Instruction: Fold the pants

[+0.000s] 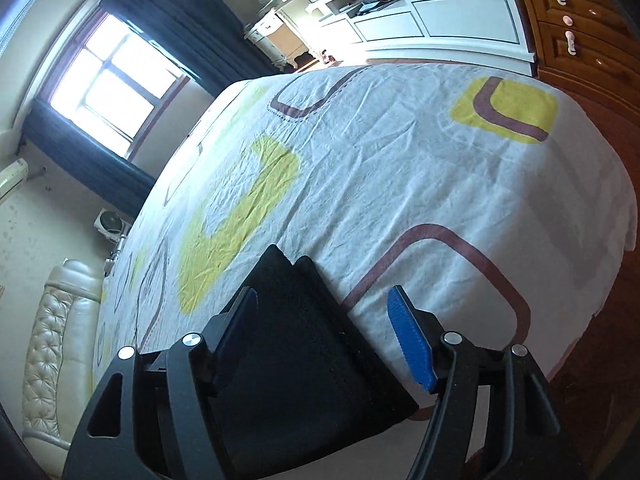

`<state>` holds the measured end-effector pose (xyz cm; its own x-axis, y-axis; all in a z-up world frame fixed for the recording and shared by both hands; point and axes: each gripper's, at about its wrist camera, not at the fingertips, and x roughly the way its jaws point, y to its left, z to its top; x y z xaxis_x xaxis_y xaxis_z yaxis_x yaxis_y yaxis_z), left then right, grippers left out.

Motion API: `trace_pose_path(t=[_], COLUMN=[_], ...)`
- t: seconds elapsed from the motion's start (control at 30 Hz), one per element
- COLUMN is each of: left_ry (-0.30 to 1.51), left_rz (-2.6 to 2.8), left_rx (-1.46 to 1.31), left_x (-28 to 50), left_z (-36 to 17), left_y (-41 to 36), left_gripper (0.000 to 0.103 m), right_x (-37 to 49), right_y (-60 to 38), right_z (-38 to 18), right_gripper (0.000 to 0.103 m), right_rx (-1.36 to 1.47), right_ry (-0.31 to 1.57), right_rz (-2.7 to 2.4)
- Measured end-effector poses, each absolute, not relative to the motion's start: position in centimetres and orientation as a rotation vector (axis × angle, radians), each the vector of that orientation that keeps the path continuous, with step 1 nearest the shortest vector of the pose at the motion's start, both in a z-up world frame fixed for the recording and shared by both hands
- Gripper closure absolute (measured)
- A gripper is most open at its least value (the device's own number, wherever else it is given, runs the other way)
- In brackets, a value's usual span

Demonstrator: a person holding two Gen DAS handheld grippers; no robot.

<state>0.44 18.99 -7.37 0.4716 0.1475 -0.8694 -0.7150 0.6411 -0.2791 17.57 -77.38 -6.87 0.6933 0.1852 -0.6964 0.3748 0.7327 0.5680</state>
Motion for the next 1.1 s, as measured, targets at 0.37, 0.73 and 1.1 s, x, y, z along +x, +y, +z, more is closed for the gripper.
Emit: trace_pose_path(t=[0.37,0.73,1.1], left_ry=[0.946,0.972,1.007], left_rz=[0.593,0.589,0.601], left_rx=[-0.683,-0.690,-0.732], left_x=[0.6,0.9,1.0], left_z=[-7.5,-7.5,-7.6], left_y=[18.9,19.1,19.4], left_gripper=[0.003,0.003,0.003], right_x=[20.2,17.8,17.9], right_y=[-71.9,-68.2,-55.8], right_z=[-8.2,-4.7,5.4], right_gripper=[0.050,0.077,0.077], right_rx=[0.444,0.717,0.699], right_ry=[1.123,1.009,0.847], right_rz=[-0.049,0.077,0.350])
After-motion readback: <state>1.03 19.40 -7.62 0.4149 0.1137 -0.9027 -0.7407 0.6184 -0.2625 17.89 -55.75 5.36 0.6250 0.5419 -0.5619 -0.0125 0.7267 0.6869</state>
